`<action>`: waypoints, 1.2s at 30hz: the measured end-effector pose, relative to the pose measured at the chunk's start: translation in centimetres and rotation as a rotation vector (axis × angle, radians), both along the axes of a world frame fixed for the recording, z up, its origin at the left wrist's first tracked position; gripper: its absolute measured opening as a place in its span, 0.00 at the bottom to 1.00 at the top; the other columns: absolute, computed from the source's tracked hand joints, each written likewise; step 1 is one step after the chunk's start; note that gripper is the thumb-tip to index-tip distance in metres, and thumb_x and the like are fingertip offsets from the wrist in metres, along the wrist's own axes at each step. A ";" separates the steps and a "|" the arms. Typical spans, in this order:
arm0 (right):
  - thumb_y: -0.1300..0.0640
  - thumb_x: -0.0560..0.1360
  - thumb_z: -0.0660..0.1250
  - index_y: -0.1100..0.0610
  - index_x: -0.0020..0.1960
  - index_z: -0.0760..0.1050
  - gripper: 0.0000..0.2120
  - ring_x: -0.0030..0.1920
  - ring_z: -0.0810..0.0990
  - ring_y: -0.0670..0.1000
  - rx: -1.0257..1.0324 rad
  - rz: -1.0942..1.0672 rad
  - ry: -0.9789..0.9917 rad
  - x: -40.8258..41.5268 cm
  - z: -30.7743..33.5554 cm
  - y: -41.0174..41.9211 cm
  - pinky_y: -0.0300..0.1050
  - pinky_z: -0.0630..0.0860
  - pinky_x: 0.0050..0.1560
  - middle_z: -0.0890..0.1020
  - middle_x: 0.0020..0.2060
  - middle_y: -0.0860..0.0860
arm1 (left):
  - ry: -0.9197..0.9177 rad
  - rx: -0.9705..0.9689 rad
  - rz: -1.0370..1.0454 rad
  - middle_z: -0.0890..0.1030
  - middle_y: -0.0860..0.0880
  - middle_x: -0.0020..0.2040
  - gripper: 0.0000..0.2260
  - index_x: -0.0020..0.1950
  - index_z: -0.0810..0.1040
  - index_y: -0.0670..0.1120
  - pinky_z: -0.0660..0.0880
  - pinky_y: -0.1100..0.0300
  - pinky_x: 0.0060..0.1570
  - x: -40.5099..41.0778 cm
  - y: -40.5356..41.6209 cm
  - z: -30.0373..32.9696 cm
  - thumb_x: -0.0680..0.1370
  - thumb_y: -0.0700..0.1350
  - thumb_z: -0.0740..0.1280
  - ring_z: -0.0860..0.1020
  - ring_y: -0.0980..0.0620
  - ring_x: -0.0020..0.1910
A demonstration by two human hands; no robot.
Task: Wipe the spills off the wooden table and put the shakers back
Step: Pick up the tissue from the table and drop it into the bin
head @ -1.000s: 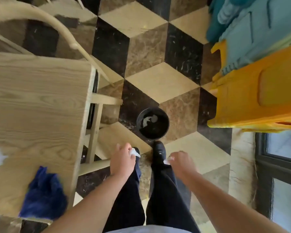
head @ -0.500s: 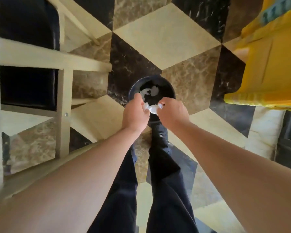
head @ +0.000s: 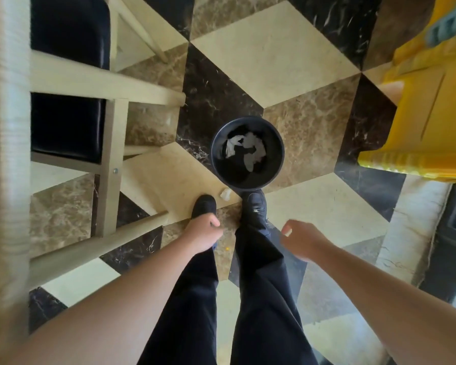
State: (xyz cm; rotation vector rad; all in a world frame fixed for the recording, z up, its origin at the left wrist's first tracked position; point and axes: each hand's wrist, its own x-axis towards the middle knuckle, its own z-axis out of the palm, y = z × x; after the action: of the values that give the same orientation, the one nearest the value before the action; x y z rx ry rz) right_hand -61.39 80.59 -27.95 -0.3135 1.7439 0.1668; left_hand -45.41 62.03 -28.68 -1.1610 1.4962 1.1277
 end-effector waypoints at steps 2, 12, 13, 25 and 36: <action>0.55 0.80 0.61 0.54 0.64 0.75 0.14 0.55 0.78 0.55 0.031 -0.012 -0.011 0.5 0.3 1.3 0.46 0.77 0.55 0.79 0.61 0.55 | 0.000 0.020 0.038 0.82 0.46 0.47 0.09 0.55 0.78 0.46 0.80 0.48 0.48 1.6 -0.2 0.8 0.77 0.43 0.62 0.82 0.44 0.49; 0.57 0.80 0.58 0.52 0.65 0.73 0.15 0.55 0.78 0.55 -0.056 0.143 0.008 3.4 -5.6 -1.0 0.45 0.75 0.51 0.79 0.61 0.54 | 0.044 -0.145 -0.047 0.80 0.50 0.43 0.04 0.52 0.76 0.49 0.73 0.55 0.38 5.3 -0.1 -5.6 0.79 0.45 0.63 0.78 0.48 0.40; 0.57 0.80 0.58 0.52 0.65 0.73 0.15 0.57 0.78 0.56 -0.098 0.169 0.017 4.1 -8.0 -1.9 0.47 0.76 0.54 0.78 0.61 0.53 | 0.065 -0.158 -0.070 0.80 0.50 0.44 0.04 0.51 0.76 0.49 0.72 0.55 0.37 5.3 0.2 -7.9 0.79 0.44 0.63 0.77 0.48 0.40; 0.59 0.80 0.63 0.52 0.70 0.63 0.20 0.58 0.79 0.62 -0.317 0.263 0.298 15.0 -41.1 -9.8 0.55 0.77 0.45 0.72 0.63 0.57 | 0.017 -0.229 -0.167 0.81 0.46 0.50 0.05 0.51 0.75 0.47 0.75 0.53 0.46 11.2 0.7 -32.4 0.78 0.43 0.60 0.79 0.42 0.50; 0.61 0.78 0.61 0.58 0.52 0.76 0.06 0.43 0.81 0.62 -0.523 0.185 0.162 12.7 -29.0 -8.4 0.50 0.78 0.42 0.77 0.47 0.57 | -0.080 -0.172 -0.123 0.81 0.40 0.45 0.07 0.46 0.77 0.42 0.74 0.53 0.42 11.3 -0.6 -24.0 0.75 0.43 0.61 0.79 0.40 0.47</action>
State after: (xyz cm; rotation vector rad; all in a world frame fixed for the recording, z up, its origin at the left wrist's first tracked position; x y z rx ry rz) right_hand -48.64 72.17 -56.99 -0.8637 1.9009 -0.1410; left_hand -34.11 61.41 -52.69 -1.1976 1.6036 0.8743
